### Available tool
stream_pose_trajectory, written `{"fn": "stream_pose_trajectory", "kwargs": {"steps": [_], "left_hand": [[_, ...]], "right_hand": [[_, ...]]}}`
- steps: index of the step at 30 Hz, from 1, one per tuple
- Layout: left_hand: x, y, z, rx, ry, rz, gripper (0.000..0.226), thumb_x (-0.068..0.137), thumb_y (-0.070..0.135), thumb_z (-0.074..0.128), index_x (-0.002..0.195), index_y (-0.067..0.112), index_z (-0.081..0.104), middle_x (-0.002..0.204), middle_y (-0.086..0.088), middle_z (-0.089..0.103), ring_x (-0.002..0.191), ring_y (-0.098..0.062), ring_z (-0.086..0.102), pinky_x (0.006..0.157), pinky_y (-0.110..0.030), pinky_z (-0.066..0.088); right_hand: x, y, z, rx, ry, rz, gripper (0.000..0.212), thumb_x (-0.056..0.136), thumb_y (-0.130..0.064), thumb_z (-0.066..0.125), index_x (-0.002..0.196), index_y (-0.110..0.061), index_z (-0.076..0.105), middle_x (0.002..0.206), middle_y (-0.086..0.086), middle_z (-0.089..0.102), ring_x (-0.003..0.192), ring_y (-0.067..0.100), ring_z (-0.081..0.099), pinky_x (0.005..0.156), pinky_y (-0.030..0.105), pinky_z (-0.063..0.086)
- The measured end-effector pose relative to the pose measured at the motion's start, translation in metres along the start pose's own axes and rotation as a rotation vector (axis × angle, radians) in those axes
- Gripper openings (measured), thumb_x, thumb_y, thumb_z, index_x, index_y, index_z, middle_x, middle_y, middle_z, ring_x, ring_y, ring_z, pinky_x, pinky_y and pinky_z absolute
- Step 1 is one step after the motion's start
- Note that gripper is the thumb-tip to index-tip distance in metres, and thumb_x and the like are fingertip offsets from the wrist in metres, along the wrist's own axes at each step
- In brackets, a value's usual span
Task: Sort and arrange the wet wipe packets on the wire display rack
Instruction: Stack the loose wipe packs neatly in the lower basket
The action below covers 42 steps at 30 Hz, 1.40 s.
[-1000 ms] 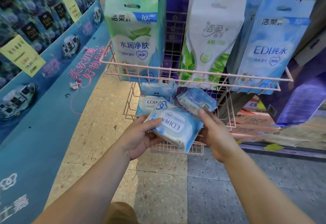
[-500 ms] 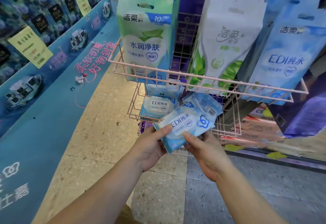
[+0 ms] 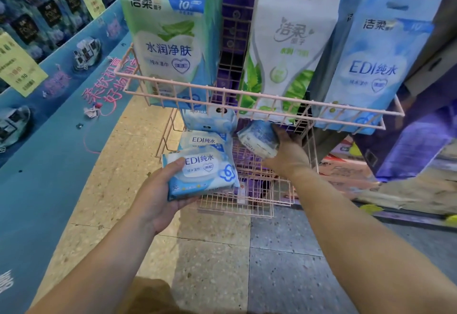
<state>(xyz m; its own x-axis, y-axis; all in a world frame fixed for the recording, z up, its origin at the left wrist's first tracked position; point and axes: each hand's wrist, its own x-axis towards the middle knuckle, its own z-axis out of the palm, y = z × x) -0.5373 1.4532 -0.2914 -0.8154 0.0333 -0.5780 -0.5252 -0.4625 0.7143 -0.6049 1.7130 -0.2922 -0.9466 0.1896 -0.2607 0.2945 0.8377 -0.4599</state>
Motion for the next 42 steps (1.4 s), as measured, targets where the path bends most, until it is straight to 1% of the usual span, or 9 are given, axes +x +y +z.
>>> {"fn": "stream_pose_trajectory", "kwargs": {"steps": [3,8,16,19,22,25,30,36,42], "left_hand": [[0.000,0.004,0.002,0.023,0.041,0.034,0.037,0.086,0.028,0.062,0.120,0.014,0.060,0.107,-0.010,0.073,0.085,-0.026,0.072,0.059,-0.036,0.059],[-0.001,0.010,0.007,0.012,0.097,0.075,0.034,0.085,0.030,0.065,0.115,0.014,0.059,0.105,-0.010,0.072,0.082,-0.026,0.073,0.072,-0.041,0.058],[0.001,0.012,0.010,0.032,0.129,0.080,0.044,0.083,0.031,0.067,0.121,0.012,0.057,0.106,-0.010,0.071,0.087,-0.029,0.072,0.076,-0.044,0.057],[0.000,0.010,0.007,0.033,0.156,0.071,0.043,0.083,0.031,0.068,0.120,0.012,0.058,0.106,-0.011,0.071,0.085,-0.029,0.072,0.077,-0.045,0.057],[0.000,0.008,0.005,0.035,0.151,0.064,0.044,0.083,0.032,0.068,0.120,0.011,0.057,0.104,-0.011,0.073,0.080,-0.028,0.074,0.071,-0.041,0.057],[0.000,0.009,0.004,0.035,0.140,0.057,0.047,0.082,0.033,0.069,0.121,0.010,0.057,0.104,-0.011,0.073,0.082,-0.028,0.074,0.071,-0.042,0.058],[-0.001,0.010,0.006,0.019,0.120,0.040,0.049,0.082,0.037,0.068,0.123,0.012,0.056,0.107,-0.010,0.072,0.086,-0.027,0.073,0.070,-0.039,0.058],[-0.006,0.009,0.007,-0.009,0.055,0.029,0.053,0.072,0.023,0.072,0.121,0.013,0.055,0.108,-0.012,0.072,0.087,-0.026,0.073,0.064,-0.035,0.060],[-0.008,0.009,0.007,0.005,0.052,0.027,0.029,0.083,0.017,0.066,0.111,0.013,0.057,0.107,-0.013,0.071,0.080,-0.022,0.074,0.062,-0.031,0.060]], "right_hand": [[-0.004,0.013,-0.009,0.273,0.074,-0.025,0.063,0.071,-0.029,0.078,0.126,-0.026,0.049,0.108,-0.004,0.062,0.092,0.017,0.062,0.083,0.031,0.052],[-0.010,0.028,-0.027,0.982,-0.001,0.234,0.032,0.085,-0.034,0.064,0.101,-0.007,0.063,0.072,0.009,0.062,0.047,0.016,0.048,0.043,0.025,0.038],[-0.001,0.018,-0.028,0.673,-0.064,0.324,0.030,0.099,-0.041,0.039,0.099,-0.015,0.054,0.072,0.008,0.057,0.050,0.018,0.049,0.046,0.024,0.038],[-0.001,0.018,-0.024,0.765,-0.075,0.294,0.039,0.084,-0.054,0.058,0.102,-0.020,0.059,0.081,0.004,0.064,0.064,0.020,0.056,0.056,0.029,0.045],[-0.004,0.022,-0.018,0.832,-0.142,0.275,0.052,0.067,-0.031,0.083,0.108,-0.006,0.064,0.093,0.011,0.074,0.083,0.027,0.070,0.081,0.047,0.056],[-0.006,0.026,-0.018,0.870,-0.106,0.205,0.047,0.064,-0.017,0.086,0.104,-0.009,0.062,0.094,0.014,0.075,0.085,0.031,0.072,0.083,0.061,0.053],[-0.005,0.020,-0.029,0.655,-0.073,0.037,0.031,0.067,-0.013,0.084,0.085,-0.024,0.062,0.094,0.001,0.072,0.083,0.016,0.070,0.080,0.035,0.057],[0.005,0.008,-0.035,0.598,0.036,0.083,0.050,0.076,-0.025,0.078,0.118,-0.006,0.057,0.108,0.003,0.062,0.099,0.021,0.062,0.092,0.031,0.050],[0.004,0.004,-0.036,0.560,0.015,0.118,0.054,0.076,-0.023,0.078,0.121,-0.002,0.055,0.125,0.014,0.061,0.115,0.029,0.059,0.103,0.040,0.045]]}}
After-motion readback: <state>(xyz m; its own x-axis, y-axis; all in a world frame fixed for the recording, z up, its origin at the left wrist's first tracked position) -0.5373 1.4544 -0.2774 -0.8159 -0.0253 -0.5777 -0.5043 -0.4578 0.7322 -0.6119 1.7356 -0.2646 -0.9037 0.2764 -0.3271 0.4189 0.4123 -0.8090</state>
